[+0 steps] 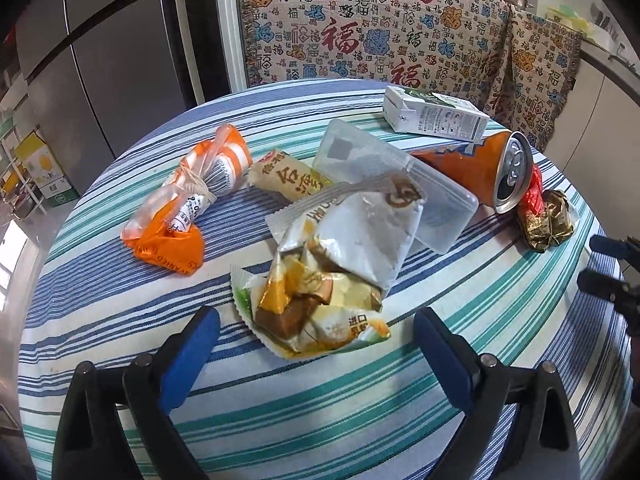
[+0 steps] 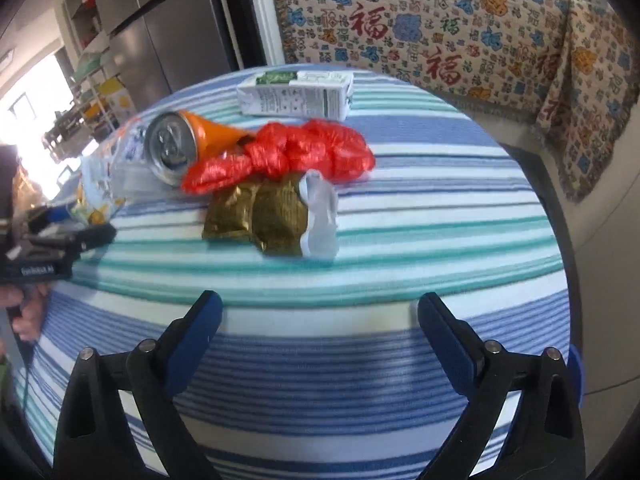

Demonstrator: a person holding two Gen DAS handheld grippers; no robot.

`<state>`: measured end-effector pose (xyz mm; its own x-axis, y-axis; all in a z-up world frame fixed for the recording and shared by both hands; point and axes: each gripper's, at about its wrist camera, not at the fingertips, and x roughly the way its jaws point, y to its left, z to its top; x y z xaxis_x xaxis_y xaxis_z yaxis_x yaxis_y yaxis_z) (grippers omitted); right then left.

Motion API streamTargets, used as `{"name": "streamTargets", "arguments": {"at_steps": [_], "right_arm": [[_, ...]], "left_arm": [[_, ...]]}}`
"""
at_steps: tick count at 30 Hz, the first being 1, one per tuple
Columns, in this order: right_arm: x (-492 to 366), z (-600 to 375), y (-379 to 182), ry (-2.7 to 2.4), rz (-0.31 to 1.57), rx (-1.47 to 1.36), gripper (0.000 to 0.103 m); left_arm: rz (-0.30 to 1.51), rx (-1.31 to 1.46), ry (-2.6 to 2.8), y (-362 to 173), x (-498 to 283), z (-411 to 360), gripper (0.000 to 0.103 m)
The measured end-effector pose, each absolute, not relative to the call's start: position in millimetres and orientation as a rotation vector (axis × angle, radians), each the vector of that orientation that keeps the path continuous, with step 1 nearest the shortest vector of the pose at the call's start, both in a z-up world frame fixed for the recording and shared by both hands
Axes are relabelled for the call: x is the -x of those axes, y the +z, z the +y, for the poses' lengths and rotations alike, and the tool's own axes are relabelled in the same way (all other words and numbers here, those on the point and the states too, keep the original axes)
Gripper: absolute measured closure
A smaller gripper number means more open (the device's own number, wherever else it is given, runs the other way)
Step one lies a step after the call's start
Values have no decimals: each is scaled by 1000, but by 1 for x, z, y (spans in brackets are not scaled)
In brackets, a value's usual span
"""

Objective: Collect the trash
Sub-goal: 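Return both tools to the table toward the wrapper pile, then grasp the gold foil wrapper with the right tool while the left tool grasps the crumpled chip bag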

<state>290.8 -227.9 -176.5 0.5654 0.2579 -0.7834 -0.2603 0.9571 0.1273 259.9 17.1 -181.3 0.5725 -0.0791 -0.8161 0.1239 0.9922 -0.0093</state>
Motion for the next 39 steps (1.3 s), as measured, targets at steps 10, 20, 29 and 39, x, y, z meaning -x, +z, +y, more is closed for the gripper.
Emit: {"name": "streamTargets", "arguments": {"at_steps": [10,20,29,39], "right_arm": [[-301,-207,-168,431,932,-24,76],[-243,-186,-169,603,1007,68,43],[-279,-182,-159,482,834,144,30],[-242,-173,-164,595,967,172,37]], "left_arm": [[919,-20,-144,-175,-257,23,5],[851,-55,-155,-166,-247,16,36],[934,-2,-273,-164,-225,9,58],[955,-32,-338,-160,-186,-8,39]]}}
